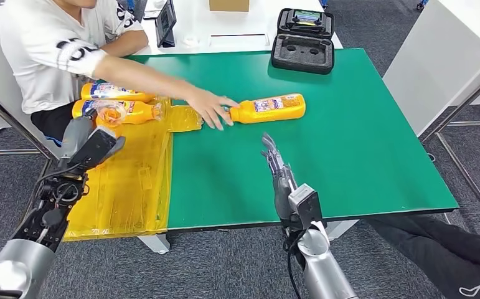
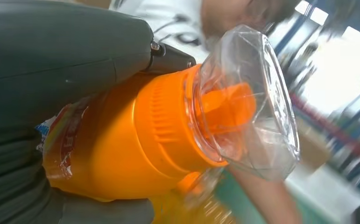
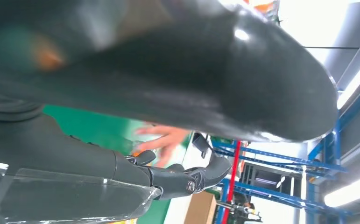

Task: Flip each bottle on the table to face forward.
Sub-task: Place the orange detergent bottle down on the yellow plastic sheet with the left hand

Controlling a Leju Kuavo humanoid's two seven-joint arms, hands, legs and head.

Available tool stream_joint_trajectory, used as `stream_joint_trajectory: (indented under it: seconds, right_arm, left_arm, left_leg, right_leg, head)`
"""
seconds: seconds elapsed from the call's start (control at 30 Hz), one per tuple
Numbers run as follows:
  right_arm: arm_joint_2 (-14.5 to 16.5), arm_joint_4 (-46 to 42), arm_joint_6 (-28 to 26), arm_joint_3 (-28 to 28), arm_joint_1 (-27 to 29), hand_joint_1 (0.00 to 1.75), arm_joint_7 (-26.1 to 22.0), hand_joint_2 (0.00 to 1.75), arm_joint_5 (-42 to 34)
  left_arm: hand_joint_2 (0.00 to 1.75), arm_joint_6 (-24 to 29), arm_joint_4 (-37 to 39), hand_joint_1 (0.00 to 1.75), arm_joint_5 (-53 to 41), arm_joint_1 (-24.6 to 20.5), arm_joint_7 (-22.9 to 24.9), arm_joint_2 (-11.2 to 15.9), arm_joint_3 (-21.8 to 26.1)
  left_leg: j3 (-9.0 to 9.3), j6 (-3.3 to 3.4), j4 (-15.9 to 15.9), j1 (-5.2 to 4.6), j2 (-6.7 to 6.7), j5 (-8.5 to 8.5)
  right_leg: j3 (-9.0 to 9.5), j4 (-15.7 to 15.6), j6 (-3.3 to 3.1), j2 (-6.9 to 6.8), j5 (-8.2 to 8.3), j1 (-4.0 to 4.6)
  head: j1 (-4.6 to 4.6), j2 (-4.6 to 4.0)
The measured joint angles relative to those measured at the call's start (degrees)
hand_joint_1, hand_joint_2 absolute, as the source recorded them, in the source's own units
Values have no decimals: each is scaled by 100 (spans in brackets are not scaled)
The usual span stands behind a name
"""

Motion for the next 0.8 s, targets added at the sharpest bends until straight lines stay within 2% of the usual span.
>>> stream_joint_trajectory:
  seconds: [0.33, 0.8]
  right_arm:
    - [-34, -13, 4, 0, -18, 0, -33, 0, 14]
    - [-29, 151, 173, 2, -50, 0, -35, 0, 32]
  left_arm:
    - [175, -703, 1009, 175, -274, -612, 62, 152, -117]
    - [175, -1086, 1767, 175, -1104, -1126, 249, 203, -699]
  left_leg:
    - [4, 0, 0, 0, -1, 0]
    - [7, -2, 0, 0, 0, 1]
  right_leg:
    - [5, 1, -1, 0, 1, 0]
    - [5, 5, -2, 0, 1, 0]
  head:
    - [0, 0]
    - [0, 0]
